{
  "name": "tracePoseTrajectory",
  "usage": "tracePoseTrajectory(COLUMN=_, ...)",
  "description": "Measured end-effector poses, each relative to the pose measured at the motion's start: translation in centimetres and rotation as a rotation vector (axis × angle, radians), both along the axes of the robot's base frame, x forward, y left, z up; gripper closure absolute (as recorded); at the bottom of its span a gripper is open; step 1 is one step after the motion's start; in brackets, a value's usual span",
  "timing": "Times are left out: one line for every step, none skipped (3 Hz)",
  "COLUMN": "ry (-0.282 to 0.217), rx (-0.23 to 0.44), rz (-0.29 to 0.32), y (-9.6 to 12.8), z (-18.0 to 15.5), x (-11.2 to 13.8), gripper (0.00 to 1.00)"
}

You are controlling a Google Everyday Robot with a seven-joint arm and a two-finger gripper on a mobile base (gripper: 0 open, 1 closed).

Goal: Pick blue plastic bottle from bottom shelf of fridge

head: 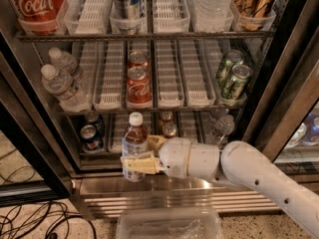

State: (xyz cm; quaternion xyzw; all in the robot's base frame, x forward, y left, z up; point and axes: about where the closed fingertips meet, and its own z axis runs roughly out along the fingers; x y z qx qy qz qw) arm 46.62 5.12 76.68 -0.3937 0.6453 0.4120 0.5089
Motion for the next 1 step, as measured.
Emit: tracePoseTrajectory(ry=0.000, rx=0.000, rz=0.000, y=0.00, z=0.00, x=0.00, gripper=1.00)
